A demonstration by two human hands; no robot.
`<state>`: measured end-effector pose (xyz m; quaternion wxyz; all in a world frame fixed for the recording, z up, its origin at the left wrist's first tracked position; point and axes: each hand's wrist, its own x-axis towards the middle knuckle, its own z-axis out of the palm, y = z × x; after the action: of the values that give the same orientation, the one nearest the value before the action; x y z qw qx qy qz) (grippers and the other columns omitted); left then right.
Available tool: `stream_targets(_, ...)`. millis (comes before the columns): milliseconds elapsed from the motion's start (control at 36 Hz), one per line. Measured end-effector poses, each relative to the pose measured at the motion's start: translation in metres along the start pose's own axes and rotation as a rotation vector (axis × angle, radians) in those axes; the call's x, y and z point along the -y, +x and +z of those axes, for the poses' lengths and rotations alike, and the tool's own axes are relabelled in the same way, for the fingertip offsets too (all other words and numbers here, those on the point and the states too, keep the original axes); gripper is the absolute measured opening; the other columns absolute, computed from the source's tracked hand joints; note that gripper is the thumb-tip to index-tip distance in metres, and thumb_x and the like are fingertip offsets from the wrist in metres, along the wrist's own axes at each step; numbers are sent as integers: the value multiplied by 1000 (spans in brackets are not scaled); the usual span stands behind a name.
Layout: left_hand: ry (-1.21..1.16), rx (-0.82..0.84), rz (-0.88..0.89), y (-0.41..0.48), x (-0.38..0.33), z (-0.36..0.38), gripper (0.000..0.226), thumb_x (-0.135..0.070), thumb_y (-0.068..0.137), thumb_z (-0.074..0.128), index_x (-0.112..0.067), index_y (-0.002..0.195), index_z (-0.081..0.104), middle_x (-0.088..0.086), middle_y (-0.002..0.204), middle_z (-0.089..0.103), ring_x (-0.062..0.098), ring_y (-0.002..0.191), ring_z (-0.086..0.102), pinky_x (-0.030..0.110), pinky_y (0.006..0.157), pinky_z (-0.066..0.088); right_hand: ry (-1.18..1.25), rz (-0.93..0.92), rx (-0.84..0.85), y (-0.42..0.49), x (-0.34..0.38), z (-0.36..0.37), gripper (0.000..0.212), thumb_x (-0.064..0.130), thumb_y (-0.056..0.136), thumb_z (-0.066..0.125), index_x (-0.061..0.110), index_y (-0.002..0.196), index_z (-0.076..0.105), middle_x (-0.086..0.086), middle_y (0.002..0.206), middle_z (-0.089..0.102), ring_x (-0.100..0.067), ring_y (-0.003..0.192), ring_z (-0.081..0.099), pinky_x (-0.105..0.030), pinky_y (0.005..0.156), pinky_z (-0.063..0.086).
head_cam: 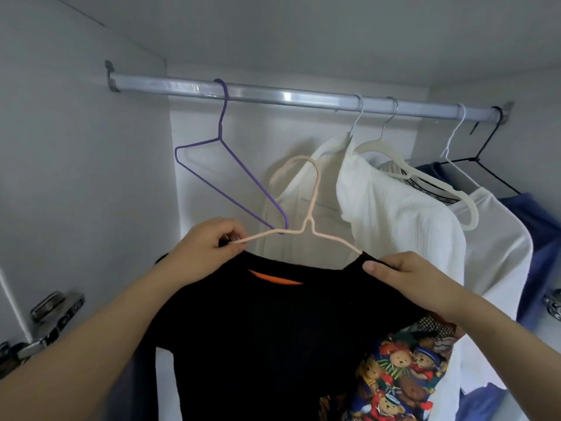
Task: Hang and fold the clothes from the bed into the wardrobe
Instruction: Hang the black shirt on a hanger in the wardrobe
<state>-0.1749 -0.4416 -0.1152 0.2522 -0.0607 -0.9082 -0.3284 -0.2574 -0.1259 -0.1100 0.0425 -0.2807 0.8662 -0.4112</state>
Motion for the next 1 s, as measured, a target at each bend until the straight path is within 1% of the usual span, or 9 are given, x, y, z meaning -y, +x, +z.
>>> stream_targets(56, 57, 230, -86, 5, -1, 1, 21, -20, 85, 66, -39, 83, 58, -12, 88, 61, 6, 82, 57, 7, 66, 40, 11, 52, 47, -2, -4, -4, 71, 63, 61, 58, -7, 69, 59, -1, 52, 47, -11, 47, 46, -18, 49, 36)
stream_targets(111, 103, 323, -146, 9, -2, 5, 21, -31, 81, 69, -40, 95, 56, -17, 95, 56, 4, 85, 56, 7, 66, 40, -22, 92, 69, -5, -9, -5, 60, 62, 61, 60, 3, 59, 56, 0, 49, 43, -10, 45, 42, -18, 47, 34)
stream_targets(250, -37, 42, -229, 28, -14, 16, 40, -44, 82, 64, -40, 120, 50, -4, 103, 45, 11, 90, 52, 20, 75, 42, -94, 192, 84, -8, -22, -2, 44, 46, 80, 65, 8, 60, 52, -5, 56, 40, -14, 49, 40, -18, 46, 30)
stream_targets(361, 288, -95, -198, 53, -23, 26, 58, -57, 87, 49, -49, 139, 26, 2, 125, 31, 25, 120, 34, 35, 98, 33, -104, 290, 92, -10, -29, -4, 46, 44, 83, 65, 11, 57, 46, -2, 52, 37, -11, 46, 36, -18, 45, 28)
stream_targets(472, 409, -11, -262, 75, -29, 35, 60, -68, 86, 36, -48, 141, 21, 3, 143, 21, 30, 130, 23, 41, 101, 29, -63, 374, 76, -12, -29, -6, 42, 45, 84, 63, 7, 70, 55, -10, 66, 43, -21, 61, 41, -28, 59, 32)
stream_targets(611, 501, 97, -333, 87, -28, 38, 55, -70, 86, 30, -44, 135, 35, 5, 139, 32, 31, 129, 27, 42, 100, 28, 39, 447, 11, -13, -28, -13, 40, 42, 85, 64, 4, 75, 71, -6, 65, 69, -16, 57, 63, -23, 57, 46)
stream_targets(778, 270, -254, -297, 97, -34, 34, 51, -52, 91, 44, -34, 136, 31, 12, 133, 41, 33, 119, 39, 40, 94, 36, 192, 468, -1, -15, -23, -17, 34, 39, 87, 61, 9, 82, 75, -8, 77, 74, -19, 69, 72, -18, 52, 50)
stream_targets(889, 188, -101, -415, 113, -42, 33, 59, -53, 91, 43, -43, 143, 17, 13, 141, 29, 34, 124, 36, 42, 100, 36, 275, 483, -41, -15, -19, -21, 35, 42, 86, 60, 10, 89, 75, -8, 83, 75, -21, 75, 72, -25, 65, 52)
stream_targets(1000, 287, 15, -455, 116, -38, 36, 41, -46, 91, 45, -26, 126, 49, 7, 122, 51, 29, 116, 49, 37, 94, 42, 359, 499, -84, -19, -17, -23, 33, 41, 86, 61, 11, 85, 76, -10, 85, 74, -24, 75, 72, -29, 70, 51)
